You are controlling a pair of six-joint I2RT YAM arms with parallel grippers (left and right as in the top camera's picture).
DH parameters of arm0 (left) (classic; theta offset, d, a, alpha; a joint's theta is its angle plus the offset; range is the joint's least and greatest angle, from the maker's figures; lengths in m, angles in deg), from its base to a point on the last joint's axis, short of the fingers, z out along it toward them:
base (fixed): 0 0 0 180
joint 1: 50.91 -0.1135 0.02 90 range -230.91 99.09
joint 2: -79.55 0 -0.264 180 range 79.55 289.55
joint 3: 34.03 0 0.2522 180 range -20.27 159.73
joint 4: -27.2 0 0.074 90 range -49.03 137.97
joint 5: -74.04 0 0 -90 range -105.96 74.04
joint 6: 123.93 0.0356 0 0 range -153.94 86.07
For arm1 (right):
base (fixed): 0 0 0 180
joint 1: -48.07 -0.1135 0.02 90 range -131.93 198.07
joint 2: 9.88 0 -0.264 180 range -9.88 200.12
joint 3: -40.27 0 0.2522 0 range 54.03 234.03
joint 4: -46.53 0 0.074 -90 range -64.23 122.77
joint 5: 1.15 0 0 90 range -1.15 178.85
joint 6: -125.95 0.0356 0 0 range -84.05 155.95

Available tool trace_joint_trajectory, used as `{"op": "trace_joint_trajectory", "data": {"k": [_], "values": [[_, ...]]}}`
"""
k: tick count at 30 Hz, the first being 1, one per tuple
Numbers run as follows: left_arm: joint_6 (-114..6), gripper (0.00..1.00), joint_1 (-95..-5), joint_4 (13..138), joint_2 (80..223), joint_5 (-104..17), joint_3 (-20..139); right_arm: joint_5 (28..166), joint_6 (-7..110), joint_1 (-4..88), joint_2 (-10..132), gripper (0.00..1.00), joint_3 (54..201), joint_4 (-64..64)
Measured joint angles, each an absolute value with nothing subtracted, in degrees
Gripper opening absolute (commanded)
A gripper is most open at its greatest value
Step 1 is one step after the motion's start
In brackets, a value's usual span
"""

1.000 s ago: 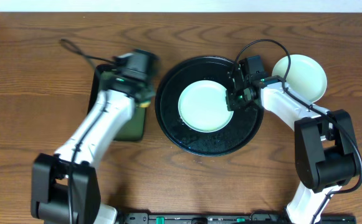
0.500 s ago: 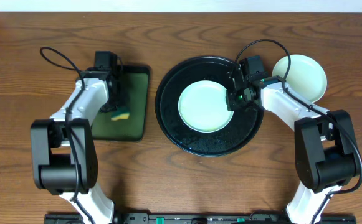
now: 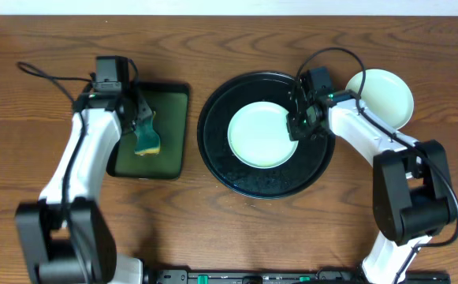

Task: Clean dirty plates on tray and stack at the side
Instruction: 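Return the sponge to the water tray and release it, then lift the second green plate with the right gripper onto the stack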

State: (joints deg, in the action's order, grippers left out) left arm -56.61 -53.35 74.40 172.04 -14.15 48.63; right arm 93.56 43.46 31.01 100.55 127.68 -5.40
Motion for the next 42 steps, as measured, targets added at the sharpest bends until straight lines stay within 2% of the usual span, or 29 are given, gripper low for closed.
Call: {"op": "trace_joint_trajectory", "data": {"k": [1, 12, 21, 33, 38, 42], "values": [[-56.6, 0.80, -53.3, 74.4, 170.8, -14.1, 48.6, 91.4, 43.1, 30.6, 99.5, 0.01, 128.8, -6.6], [-56.6, 0.81, -53.3, 74.4, 168.7, -14.2, 48.6, 60.9, 33.0, 19.8, 87.2, 0.01, 136.5, -8.0], [-56.6, 0.81, -53.3, 74.4, 168.7, -14.2, 48.6, 34.4, 9.8, 9.8, 86.7, 0.01, 136.5, 3.4], [-56.6, 0.81, -53.3, 74.4, 168.7, -14.2, 48.6, 24.2, -14.0, 4.3, 86.7, 0.01, 136.5, 12.2], [-56.6, 0.81, -53.3, 74.4, 168.7, -14.2, 48.6, 23.1, -15.6, 4.3, 86.7, 0.01, 136.5, 12.3], [-56.6, 0.81, -53.3, 74.4, 168.7, -14.2, 48.6, 25.3, -11.9, 4.9, 86.7, 0.01, 136.6, 10.1]]}}
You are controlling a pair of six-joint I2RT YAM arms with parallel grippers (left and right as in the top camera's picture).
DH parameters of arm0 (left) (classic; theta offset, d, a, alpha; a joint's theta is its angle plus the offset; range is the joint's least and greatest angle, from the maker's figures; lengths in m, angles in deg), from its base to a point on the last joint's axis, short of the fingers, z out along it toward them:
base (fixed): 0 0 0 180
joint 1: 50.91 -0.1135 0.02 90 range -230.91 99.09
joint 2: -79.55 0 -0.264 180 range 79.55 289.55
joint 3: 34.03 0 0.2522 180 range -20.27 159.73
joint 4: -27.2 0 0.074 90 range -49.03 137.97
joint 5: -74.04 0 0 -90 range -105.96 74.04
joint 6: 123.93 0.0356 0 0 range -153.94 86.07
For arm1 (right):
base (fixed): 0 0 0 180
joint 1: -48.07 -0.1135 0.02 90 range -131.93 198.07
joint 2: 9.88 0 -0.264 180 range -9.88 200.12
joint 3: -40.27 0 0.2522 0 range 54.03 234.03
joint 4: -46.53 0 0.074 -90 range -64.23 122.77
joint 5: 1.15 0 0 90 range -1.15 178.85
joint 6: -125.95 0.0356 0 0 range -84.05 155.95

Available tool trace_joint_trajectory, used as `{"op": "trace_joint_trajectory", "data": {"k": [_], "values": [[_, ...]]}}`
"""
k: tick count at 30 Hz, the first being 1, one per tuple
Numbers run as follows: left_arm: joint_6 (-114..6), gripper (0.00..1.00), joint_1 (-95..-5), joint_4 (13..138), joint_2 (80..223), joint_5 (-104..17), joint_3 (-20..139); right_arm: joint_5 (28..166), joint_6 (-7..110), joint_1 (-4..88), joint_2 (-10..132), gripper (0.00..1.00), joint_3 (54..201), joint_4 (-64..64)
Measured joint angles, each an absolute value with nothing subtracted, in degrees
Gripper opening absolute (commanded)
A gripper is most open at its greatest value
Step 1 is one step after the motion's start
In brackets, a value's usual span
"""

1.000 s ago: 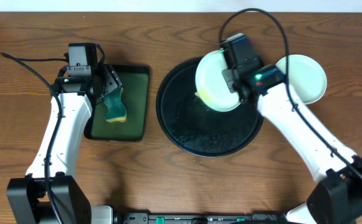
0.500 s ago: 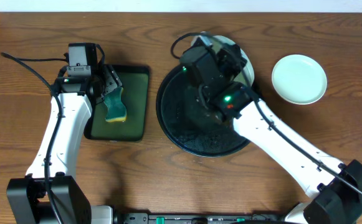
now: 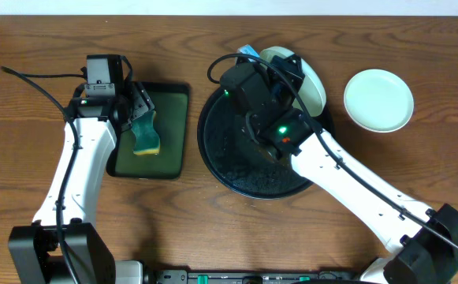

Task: Clean dirty plates on tray and stack at the side
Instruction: 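Lift the second green plate with the right gripper onto the stack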

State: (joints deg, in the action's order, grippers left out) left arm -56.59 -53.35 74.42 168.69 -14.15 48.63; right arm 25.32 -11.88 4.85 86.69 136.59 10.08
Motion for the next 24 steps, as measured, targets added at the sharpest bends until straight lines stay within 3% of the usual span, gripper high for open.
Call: {"op": "trace_joint_trajectory", "data": {"k": [6, 14, 24], "values": [[-56.6, 0.81, -53.3, 74.4, 168.7, -14.2, 48.6, 43.1, 4.3, 13.5, 86.7, 0.01, 136.8, -2.6], [-56.6, 0.81, -53.3, 74.4, 168.7, -14.2, 48.6, 77.9, 23.9, 34.8, 86.8, 0.01, 136.7, -7.9], [-56.6, 0.81, -53.3, 74.4, 168.7, -14.2, 48.6, 95.5, 36.1, 60.5, 87.0, 0.01, 136.7, -7.9]]}}
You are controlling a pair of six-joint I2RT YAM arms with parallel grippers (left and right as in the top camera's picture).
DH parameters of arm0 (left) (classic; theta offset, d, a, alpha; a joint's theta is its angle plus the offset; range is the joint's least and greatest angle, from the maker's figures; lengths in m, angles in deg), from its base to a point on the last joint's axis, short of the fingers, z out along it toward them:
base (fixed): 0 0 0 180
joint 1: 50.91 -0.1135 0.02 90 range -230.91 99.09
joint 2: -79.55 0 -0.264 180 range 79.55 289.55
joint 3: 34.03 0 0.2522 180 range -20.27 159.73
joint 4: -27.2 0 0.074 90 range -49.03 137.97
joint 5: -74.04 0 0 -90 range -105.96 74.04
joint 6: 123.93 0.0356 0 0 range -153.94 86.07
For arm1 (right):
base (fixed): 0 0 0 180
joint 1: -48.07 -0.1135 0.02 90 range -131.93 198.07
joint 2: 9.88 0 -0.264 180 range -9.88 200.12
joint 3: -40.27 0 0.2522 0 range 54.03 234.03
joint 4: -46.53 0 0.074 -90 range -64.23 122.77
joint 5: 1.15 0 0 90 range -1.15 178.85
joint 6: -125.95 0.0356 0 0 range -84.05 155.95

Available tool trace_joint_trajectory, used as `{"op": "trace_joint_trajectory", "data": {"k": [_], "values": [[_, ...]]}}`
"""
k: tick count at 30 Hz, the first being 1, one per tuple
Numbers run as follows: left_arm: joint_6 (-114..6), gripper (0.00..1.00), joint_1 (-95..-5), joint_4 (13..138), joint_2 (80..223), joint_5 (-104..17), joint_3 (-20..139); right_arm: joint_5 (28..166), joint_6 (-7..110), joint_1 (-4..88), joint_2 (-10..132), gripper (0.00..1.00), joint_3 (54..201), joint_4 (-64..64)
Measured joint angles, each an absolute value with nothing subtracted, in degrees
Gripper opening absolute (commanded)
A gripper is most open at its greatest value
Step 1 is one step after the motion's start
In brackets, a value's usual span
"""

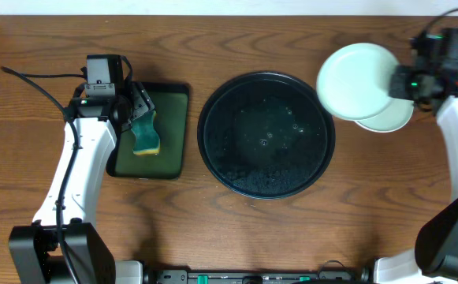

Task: Clean dirty plates on tray and stack at the side
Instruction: 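Lift the second green plate with the right gripper onto the stack, then release the plate and withdraw the right gripper from the stack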

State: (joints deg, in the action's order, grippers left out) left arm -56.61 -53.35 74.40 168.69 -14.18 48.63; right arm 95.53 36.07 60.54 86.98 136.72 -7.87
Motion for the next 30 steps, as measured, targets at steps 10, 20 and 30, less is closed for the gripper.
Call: {"op": "trace_joint_trajectory", "data": {"k": [10, 20, 30], "values": [[-56.6, 0.81, -53.3, 74.4, 168.7, -14.2, 48.6, 97.6, 43.2, 73.1, 95.8, 0.15, 136.7, -2.3], [-56.6, 0.81, -53.3, 74.4, 168.7, -14.2, 48.6, 99.2, 44.7, 73.2, 106.7, 0.61, 136.7, 0.5], [-56.6, 0.81, -53.3, 74.4, 168.7, -14.2, 48.6, 99.5, 47.9, 73.1, 90.5, 0.78, 136.7, -7.4]]}}
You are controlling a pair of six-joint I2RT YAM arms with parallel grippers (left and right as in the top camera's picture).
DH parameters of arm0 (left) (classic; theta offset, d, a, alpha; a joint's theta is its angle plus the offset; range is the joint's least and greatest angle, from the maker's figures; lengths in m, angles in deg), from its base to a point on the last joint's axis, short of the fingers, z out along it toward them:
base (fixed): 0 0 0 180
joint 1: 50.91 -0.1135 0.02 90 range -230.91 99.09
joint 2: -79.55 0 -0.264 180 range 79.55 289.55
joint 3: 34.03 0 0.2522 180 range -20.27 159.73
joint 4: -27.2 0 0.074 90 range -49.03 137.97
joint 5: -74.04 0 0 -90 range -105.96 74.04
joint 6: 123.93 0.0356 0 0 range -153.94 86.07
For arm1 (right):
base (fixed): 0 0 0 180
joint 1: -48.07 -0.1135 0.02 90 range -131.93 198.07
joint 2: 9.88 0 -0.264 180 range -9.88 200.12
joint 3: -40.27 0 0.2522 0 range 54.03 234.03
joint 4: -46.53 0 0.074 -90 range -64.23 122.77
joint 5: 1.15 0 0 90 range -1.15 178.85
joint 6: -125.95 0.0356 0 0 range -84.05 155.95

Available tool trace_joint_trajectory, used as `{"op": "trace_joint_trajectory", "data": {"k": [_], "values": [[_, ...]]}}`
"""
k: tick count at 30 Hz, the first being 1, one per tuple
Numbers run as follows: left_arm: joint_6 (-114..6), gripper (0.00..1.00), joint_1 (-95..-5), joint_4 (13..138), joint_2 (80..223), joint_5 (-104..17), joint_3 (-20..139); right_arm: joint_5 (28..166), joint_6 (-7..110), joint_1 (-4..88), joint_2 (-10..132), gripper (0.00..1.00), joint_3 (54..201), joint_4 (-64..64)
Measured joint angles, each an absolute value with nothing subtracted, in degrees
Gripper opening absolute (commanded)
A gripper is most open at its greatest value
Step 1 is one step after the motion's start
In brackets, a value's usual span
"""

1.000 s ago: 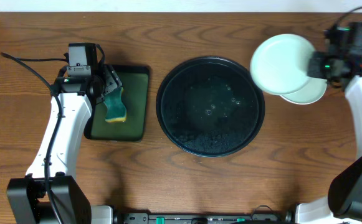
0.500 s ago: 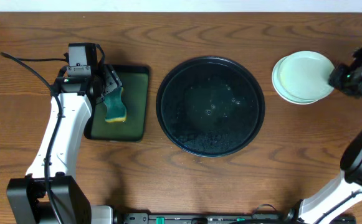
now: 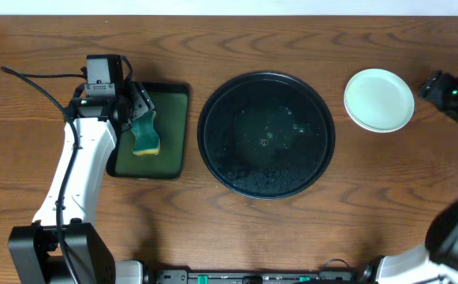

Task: Clean dirty plates on tray and stack at the side
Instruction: 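Release the plate and withdraw the right gripper from the stack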

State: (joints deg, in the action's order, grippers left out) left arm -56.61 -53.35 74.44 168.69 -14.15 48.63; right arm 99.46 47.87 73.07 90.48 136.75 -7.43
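The round black tray (image 3: 266,177) in the middle holds only water drops and no plate. Pale green plates (image 3: 379,99) lie stacked on the table to its right. My right gripper (image 3: 436,88) is just right of the stack at the frame's edge, apart from the plates, its fingers looking open and empty. At the left, my left gripper (image 3: 139,117) is shut on the top of a green and yellow sponge (image 3: 145,139), which rests in the small dark green tray (image 3: 172,126).
The brown wooden table (image 3: 236,229) carries the three things in a row. Cables (image 3: 31,75) trail from the left arm at the far left. A white wall edge runs along the back.
The plate that my right gripper held over the stack now lies on it. The gripper has let go and drawn back to the right. The left arm has not moved.
First my right gripper gripped the rim of a plate lying in the black tray, with one plate at the side. Then it held that plate tilted over the tray's back edge, then over the side plate. Now the plates are stacked and the tray is bare.
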Motion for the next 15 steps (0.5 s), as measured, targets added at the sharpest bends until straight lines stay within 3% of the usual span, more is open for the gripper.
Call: {"op": "trace_joint_trajectory", "data": {"k": [6, 7, 8, 9, 15], "values": [[-56.6, 0.81, -53.3, 74.4, 168.7, -14.2, 48.6, 100.8, 48.0, 69.6, 74.4, 0.81, 136.8, -22.3], [-56.6, 0.81, -53.3, 74.4, 168.7, -14.2, 48.6, 101.0, 47.6, 68.2, 72.3, 0.85, 136.6, -23.7], [-56.6, 0.81, -53.3, 74.4, 168.7, -14.2, 48.6, 101.1, 47.4, 67.0, 70.7, 0.98, 136.1, -24.5], [-56.6, 0.81, -53.3, 74.4, 168.7, -14.2, 48.6, 101.3, 47.2, 65.6, 68.9, 0.99, 135.3, -25.3], [-56.6, 0.81, -53.3, 74.4, 168.7, -14.2, 48.6, 102.2, 48.5, 56.4, 60.4, 0.99, 127.4, -32.4]]}}
